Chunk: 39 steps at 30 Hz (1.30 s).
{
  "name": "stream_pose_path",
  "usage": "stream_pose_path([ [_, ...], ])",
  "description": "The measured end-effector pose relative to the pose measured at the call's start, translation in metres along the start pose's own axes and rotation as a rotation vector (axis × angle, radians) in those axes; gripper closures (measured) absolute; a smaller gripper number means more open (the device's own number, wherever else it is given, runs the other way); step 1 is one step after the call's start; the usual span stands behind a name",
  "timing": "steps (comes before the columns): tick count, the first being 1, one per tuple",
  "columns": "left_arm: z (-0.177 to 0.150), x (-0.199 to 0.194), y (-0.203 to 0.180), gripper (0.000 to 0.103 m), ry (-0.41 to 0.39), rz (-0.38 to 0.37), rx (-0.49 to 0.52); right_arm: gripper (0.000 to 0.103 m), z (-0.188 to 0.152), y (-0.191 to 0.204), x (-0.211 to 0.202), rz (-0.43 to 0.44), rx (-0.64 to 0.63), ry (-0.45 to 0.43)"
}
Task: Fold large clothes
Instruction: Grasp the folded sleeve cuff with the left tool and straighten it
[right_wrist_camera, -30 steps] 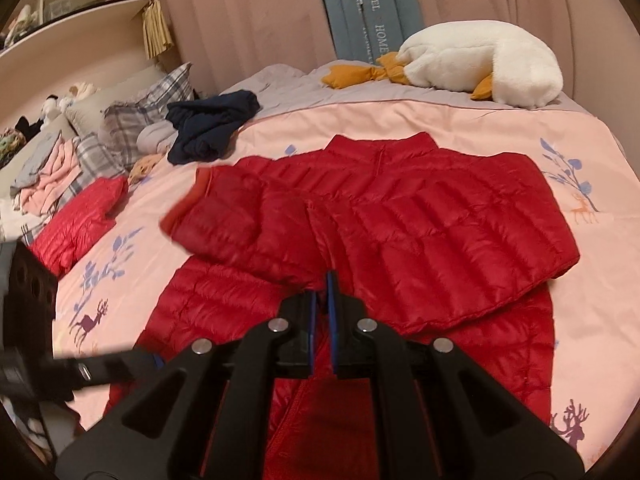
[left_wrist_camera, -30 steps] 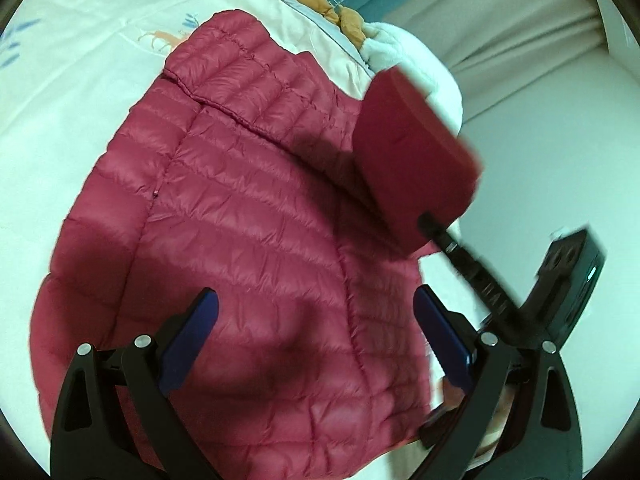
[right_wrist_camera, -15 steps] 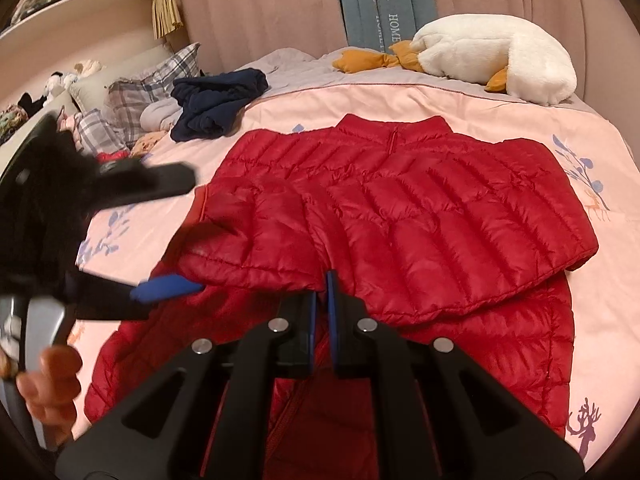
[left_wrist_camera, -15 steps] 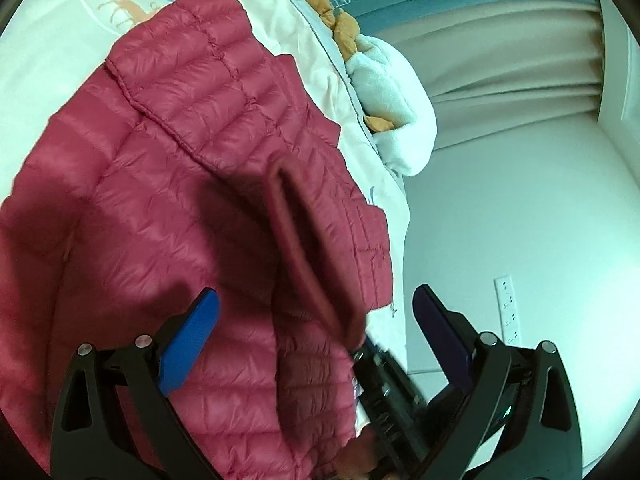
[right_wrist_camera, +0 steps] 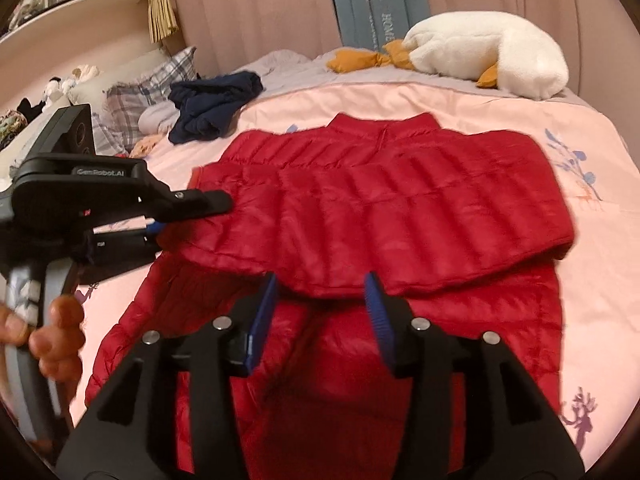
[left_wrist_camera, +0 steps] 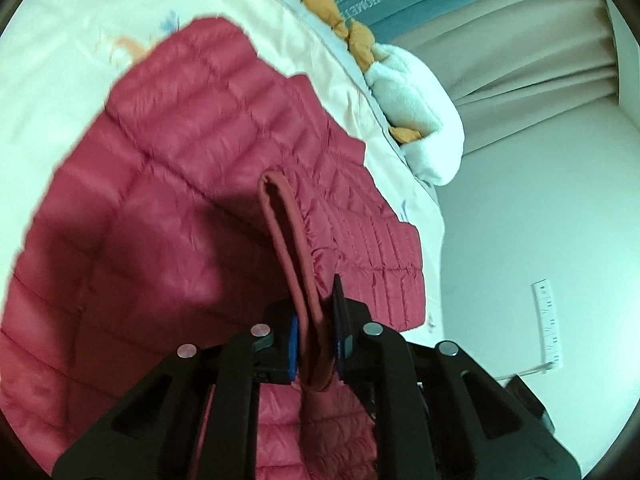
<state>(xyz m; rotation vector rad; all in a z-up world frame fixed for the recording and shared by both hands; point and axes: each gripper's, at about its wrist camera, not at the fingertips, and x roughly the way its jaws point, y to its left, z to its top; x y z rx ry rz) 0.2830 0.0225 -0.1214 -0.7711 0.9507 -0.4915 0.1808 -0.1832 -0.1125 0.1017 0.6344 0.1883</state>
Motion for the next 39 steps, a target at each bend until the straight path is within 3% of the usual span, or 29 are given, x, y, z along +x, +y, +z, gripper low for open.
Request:
stream_pose_path([
  [4,0.008,-0.006,-0.007,0.09,-0.026,0.042,0.05,0.052,-0.001,-0.024,-0.014,-0.043,0.045,-0.012],
  [10,0.017,-0.007,-0.014,0.09,-0.04,0.068,0.076,0.053,-0.005,-0.079,-0.026,-0.197,0.134,-0.012],
  [14,0.027,-0.01,-0.023,0.09,-0.065,0.092,0.107,0.058,-0.01,-0.11,-0.024,-0.315,0.125,0.025],
  [20,0.038,-0.011,-0.032,0.09,-0.096,0.128,0.144,0.065,-0.005,-0.13,0.004,-0.407,0.073,0.079],
  [25,0.047,-0.007,-0.032,0.09,-0.101,0.161,0.154,0.067,0.005,-0.131,0.032,-0.45,0.005,0.122],
  [34,0.066,-0.008,-0.013,0.09,-0.142,0.222,0.109,0.068,0.02,-0.143,0.049,-0.455,0.045,0.118],
  [39,0.069,-0.002,-0.001,0.09,-0.148,0.264,0.1,0.085,0.022,-0.144,0.051,-0.439,0.066,0.1],
])
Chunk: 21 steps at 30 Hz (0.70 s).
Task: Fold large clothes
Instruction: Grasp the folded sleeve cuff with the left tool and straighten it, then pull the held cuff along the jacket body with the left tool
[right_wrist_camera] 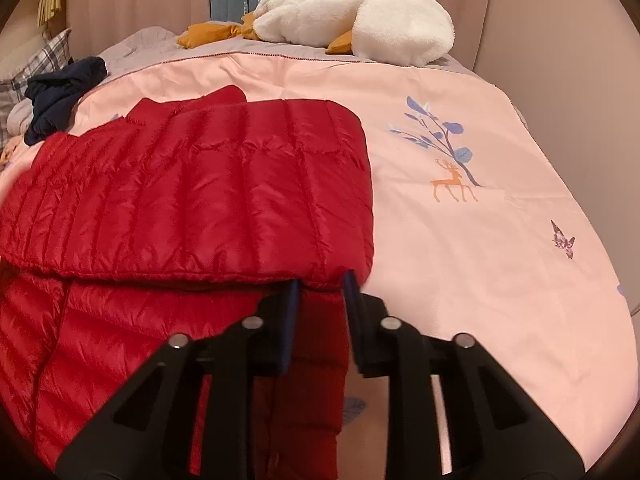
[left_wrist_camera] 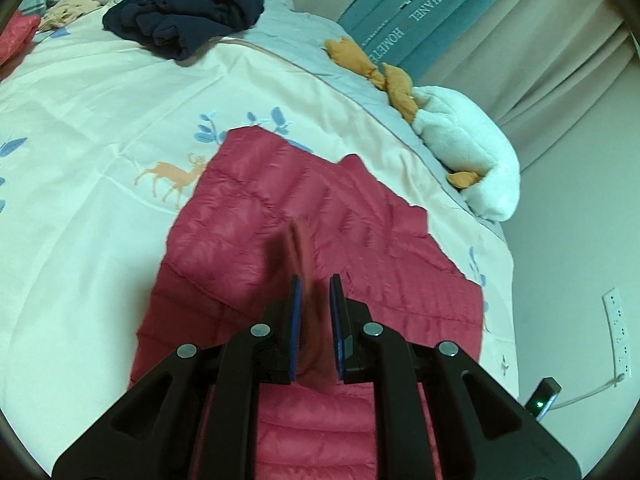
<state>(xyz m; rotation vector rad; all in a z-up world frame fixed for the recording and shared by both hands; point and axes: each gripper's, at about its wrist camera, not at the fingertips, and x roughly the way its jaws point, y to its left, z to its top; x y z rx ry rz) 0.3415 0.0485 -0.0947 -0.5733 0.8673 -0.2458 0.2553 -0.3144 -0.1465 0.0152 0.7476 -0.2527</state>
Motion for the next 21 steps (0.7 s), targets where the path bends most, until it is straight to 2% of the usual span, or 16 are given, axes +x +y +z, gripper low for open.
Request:
stream_pose_path([
  [2,0.001,0.005,0.005,0.09,0.011,0.007,-0.008,0.089,0.002,0.002,-0.001,0.009,-0.005,-0.011],
  [9,-0.006,0.022,0.014,0.087,0.072,-0.021,-0.033,0.089,0.001,0.007,-0.001,0.0,-0.028,-0.012],
  [10,-0.007,0.024,0.017,0.084,0.088,-0.04,-0.049,0.088,0.001,0.007,-0.002,0.003,-0.026,-0.013],
  [12,-0.009,0.026,0.024,0.067,0.103,-0.047,-0.064,0.088,0.001,0.006,-0.002,0.008,-0.019,-0.014],
  [14,-0.012,0.029,0.029,0.057,0.113,-0.032,-0.07,0.088,0.0,0.005,-0.002,0.009,-0.017,-0.012],
  [17,-0.017,0.033,0.042,0.044,0.129,-0.073,-0.129,0.088,0.0,0.006,-0.002,0.01,-0.019,-0.011],
  [21,-0.025,0.048,0.045,0.044,0.199,-0.156,-0.155,0.087,0.0,0.007,0.001,0.007,-0.022,-0.005],
])
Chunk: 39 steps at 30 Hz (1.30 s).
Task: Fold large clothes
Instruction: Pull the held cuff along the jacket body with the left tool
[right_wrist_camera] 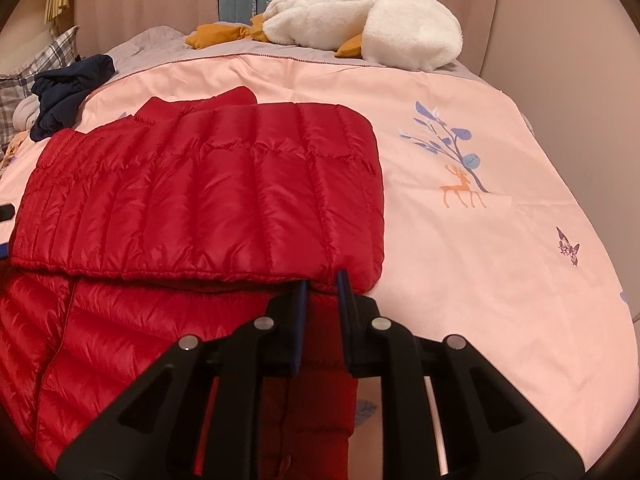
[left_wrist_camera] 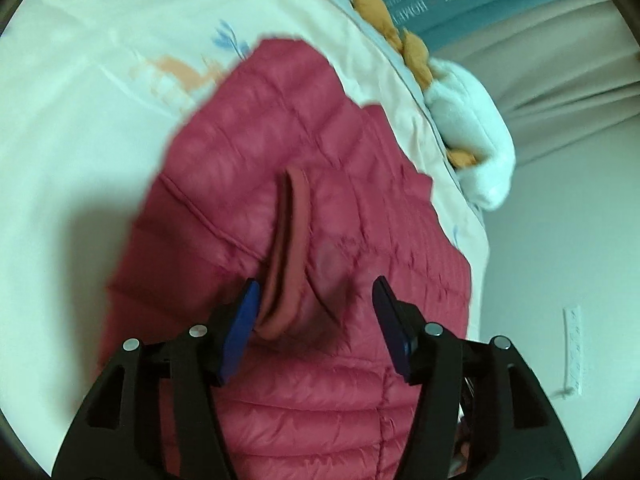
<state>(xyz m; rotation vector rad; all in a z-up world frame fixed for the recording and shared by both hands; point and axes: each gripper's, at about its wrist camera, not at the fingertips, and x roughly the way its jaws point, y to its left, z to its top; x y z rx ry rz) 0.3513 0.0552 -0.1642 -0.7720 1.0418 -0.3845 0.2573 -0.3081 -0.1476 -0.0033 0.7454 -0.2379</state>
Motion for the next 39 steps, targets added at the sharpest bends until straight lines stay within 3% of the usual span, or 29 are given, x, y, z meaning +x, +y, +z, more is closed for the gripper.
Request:
stream_pose_path([
  [6,-0.007,0.014,0.003,0.046,0.01,-0.016,-0.025,0.086,-0.001,0.001,0.001,0.002,-0.002,0.001],
  [7,-0.007,0.012,0.003,0.05,-0.005,-0.007,-0.024,0.087,-0.002,0.001,0.001,0.001,-0.003,0.0],
  [9,-0.007,0.011,0.002,0.078,-0.013,0.015,-0.007,0.088,-0.002,0.002,0.001,0.002,-0.008,-0.004],
  [13,-0.008,0.002,-0.013,0.088,-0.065,0.077,0.075,0.09,-0.003,0.006,-0.002,-0.007,-0.018,-0.023],
  [19,-0.006,-0.022,-0.042,0.089,-0.198,0.189,0.187,0.093,0.003,0.011,-0.015,0.012,-0.024,-0.064],
  [24,-0.003,-0.03,-0.047,0.089,-0.242,0.251,0.233,0.093,0.003,0.018,-0.015,0.027,-0.032,-0.061],
  [39,-0.002,-0.011,-0.024,0.089,-0.189,0.329,0.223,0.092,0.0,0.024,-0.001,0.025,-0.055,-0.01],
])
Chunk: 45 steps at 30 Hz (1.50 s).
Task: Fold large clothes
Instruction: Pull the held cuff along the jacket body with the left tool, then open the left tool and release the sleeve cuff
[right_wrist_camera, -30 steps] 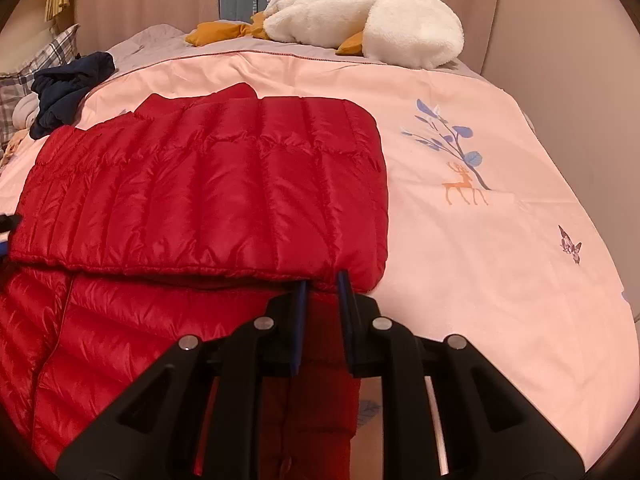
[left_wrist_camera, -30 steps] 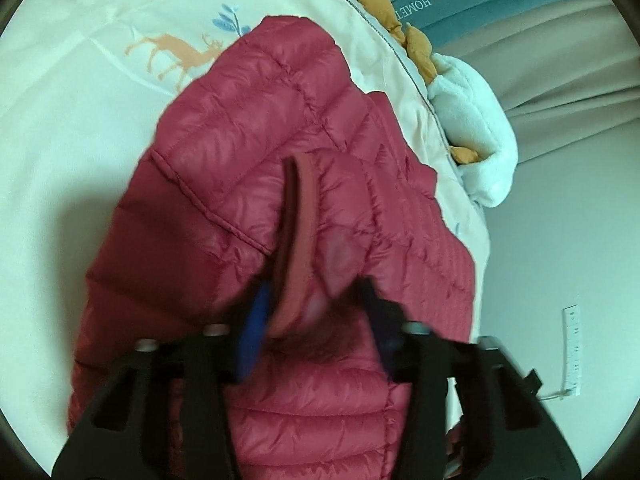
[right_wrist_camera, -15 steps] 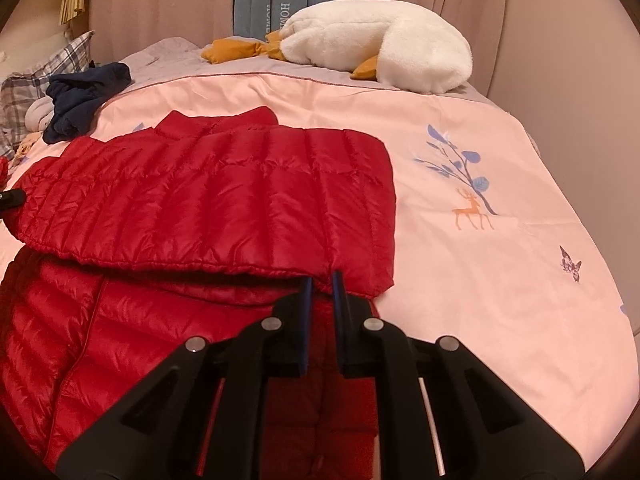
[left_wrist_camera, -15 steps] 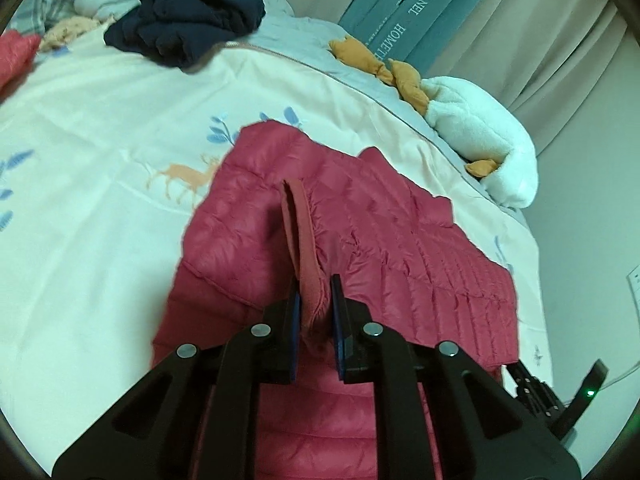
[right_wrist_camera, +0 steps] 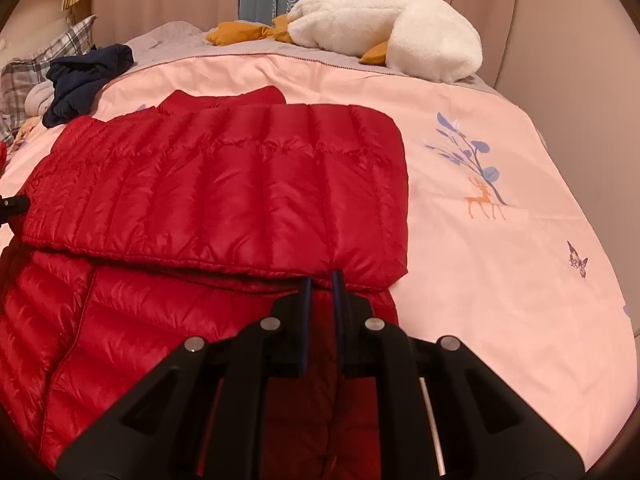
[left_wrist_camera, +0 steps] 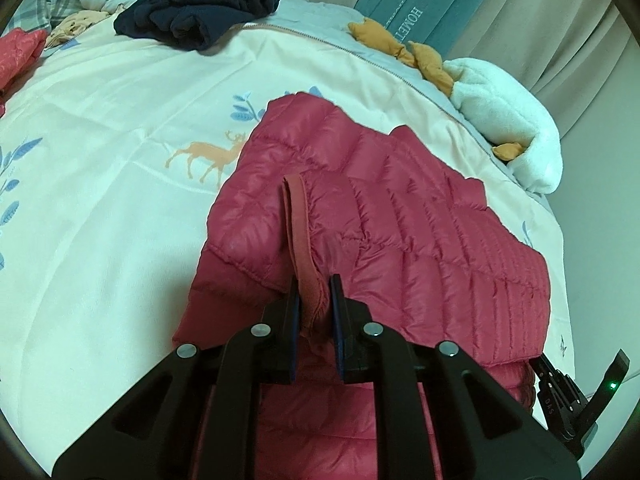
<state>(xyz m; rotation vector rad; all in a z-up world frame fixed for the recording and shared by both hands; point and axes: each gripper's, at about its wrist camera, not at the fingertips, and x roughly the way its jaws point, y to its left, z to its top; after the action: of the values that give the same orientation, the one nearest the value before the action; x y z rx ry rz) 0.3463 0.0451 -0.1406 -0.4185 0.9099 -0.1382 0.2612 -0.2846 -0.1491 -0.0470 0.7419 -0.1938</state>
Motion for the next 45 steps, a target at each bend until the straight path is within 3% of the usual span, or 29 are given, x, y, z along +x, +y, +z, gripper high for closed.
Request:
stream_pose_path([
  [21,-0.005,0.009,0.003,0.085,0.028,0.025,0.006,0.089,-0.003,-0.002,0.005,0.008,0.015,0.028],
  [33,-0.004,0.006,0.003,0.084,0.03,0.047,0.019,0.08,-0.002,0.0,0.0,0.016,0.029,0.03],
  [45,-0.003,0.001,0.007,0.081,0.033,0.068,0.019,0.065,-0.001,-0.006,-0.009,0.036,0.056,0.019],
])
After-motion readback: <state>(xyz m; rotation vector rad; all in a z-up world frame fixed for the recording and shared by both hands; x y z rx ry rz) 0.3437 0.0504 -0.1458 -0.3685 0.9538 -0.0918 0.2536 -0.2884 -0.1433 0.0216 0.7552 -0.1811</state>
